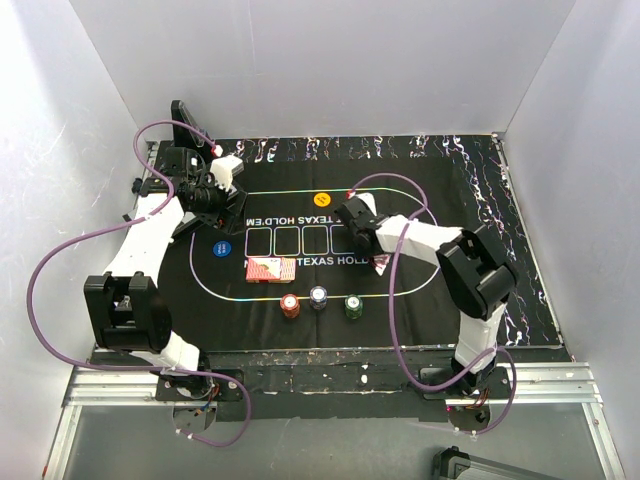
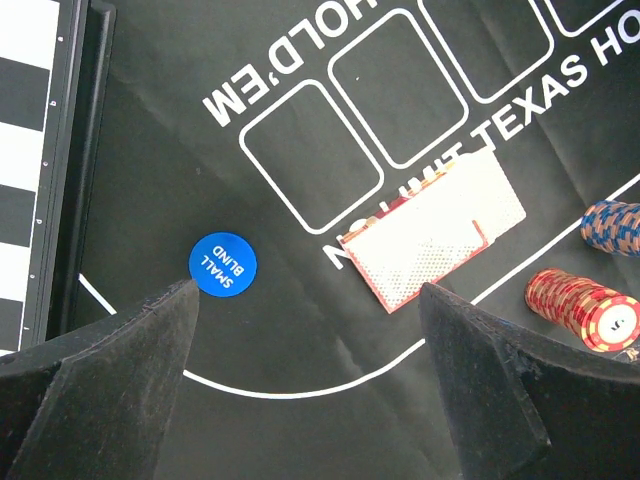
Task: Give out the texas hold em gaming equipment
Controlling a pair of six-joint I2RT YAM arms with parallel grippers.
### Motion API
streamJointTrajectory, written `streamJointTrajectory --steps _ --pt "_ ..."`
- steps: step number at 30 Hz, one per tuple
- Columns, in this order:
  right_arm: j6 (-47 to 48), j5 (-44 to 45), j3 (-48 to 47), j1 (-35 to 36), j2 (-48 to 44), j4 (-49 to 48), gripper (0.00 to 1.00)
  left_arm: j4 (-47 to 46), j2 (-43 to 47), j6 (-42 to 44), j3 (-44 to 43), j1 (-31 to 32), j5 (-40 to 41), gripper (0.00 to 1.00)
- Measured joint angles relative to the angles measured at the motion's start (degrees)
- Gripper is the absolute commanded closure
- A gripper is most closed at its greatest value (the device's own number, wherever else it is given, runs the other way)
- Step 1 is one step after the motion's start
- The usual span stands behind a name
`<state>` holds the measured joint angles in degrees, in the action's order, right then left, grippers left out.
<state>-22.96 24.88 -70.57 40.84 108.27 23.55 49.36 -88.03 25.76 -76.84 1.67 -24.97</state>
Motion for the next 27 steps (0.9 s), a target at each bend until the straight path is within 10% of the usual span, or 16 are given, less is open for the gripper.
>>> streamJointTrajectory --steps 10,27 --pt "-7.7 6.2 12.4 -2.6 -10.1 4.2 0.65 0.8 0.2 1.9 0.6 0.0 -0.6 0.05" --pt "-7.0 -2.8 2.8 -2.2 -14.9 8.5 0.47 -0.6 0.1 14.8 8.5 9.0 -2.0 0.02"
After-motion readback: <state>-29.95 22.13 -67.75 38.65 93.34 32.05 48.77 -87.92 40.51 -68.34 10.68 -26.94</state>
